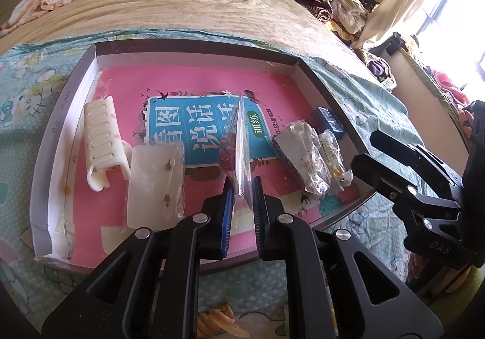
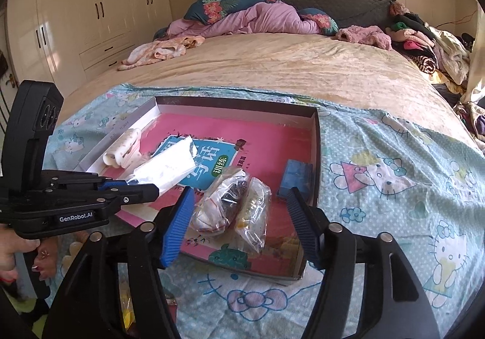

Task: Organize jewelry
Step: 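Open both grippers to drop the packet and bag into the grey box, then withdraw both grippers from the box toward the remaining items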

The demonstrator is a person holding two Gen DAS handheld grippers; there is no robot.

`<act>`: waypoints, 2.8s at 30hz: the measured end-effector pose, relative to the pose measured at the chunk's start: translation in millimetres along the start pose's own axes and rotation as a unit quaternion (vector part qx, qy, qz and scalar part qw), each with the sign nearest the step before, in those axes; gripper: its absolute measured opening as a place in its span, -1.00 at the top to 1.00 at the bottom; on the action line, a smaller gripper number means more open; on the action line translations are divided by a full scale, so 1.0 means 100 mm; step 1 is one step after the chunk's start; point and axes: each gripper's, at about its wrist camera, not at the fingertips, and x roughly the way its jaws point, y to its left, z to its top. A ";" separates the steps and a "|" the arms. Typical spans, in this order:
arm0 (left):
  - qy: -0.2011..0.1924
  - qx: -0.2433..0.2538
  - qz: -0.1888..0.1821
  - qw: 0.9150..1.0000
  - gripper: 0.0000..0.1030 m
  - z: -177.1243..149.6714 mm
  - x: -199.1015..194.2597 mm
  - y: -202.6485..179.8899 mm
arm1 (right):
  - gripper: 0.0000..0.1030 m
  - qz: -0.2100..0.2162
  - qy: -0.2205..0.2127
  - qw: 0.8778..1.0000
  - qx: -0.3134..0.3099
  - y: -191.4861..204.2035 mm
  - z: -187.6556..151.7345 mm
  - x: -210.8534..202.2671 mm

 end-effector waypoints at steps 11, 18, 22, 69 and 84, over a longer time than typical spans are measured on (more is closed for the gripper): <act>-0.001 0.002 0.012 1.000 0.35 -0.03 -0.09 -0.02 | -0.63 -0.008 -0.009 1.000 0.017 -0.02 -0.04 -0.19; -0.020 0.013 0.027 0.999 -0.16 -0.07 -0.27 -0.08 | -0.72 -0.004 -0.014 1.000 0.026 -0.03 -0.07 -0.32; -0.030 0.018 0.037 0.999 -0.25 -0.07 -0.36 -0.11 | -0.74 -0.006 -0.018 0.999 0.026 -0.02 -0.07 -0.40; -0.133 0.020 0.090 0.987 -0.81 -0.50 -1.68 -0.19 | -0.87 0.021 -0.084 0.996 -0.017 0.48 -0.12 -1.39; -0.107 0.021 0.107 0.988 -0.81 -0.82 -1.66 -0.08 | -0.87 0.032 -0.051 0.998 -0.036 0.62 -0.37 -1.38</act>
